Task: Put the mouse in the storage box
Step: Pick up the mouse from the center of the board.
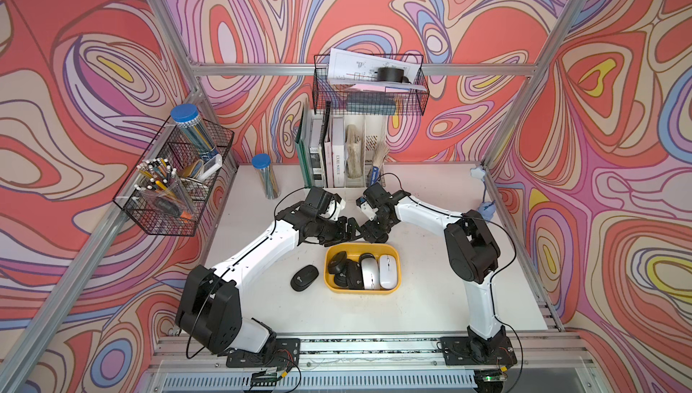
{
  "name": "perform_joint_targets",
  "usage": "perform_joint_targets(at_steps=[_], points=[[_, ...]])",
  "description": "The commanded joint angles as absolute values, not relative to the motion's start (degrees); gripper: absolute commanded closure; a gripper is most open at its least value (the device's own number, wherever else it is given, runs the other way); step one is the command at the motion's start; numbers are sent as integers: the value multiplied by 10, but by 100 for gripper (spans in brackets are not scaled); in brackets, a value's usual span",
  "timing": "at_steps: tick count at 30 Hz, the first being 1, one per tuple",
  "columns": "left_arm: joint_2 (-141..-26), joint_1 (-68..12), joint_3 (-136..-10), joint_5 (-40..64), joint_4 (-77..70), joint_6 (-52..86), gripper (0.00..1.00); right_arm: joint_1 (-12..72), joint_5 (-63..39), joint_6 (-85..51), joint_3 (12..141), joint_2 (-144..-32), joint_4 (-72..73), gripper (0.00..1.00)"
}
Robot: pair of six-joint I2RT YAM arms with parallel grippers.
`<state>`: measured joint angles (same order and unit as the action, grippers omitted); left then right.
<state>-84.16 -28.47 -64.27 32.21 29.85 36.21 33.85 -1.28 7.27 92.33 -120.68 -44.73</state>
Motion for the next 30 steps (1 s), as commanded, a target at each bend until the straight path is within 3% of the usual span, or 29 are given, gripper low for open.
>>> perform_joint_targets(at_steps=[1,8,13,21,30], points=[[-852,-286,-623,339,286,358,23,330,-22,84,923,-1221,-450,13],[-847,-286,-622,336,286,358,22,329,-33,90,928,-1243,-467,16],[-846,-286,-623,336,288,359,23,328,28,70,925,-1252,-451,22],[-843,-286,-626,334,292,358,23,278,35,-5,938,-1255,-446,40],[-843,-286,-626,336,288,360,22,241,52,-101,928,-1251,-496,38]])
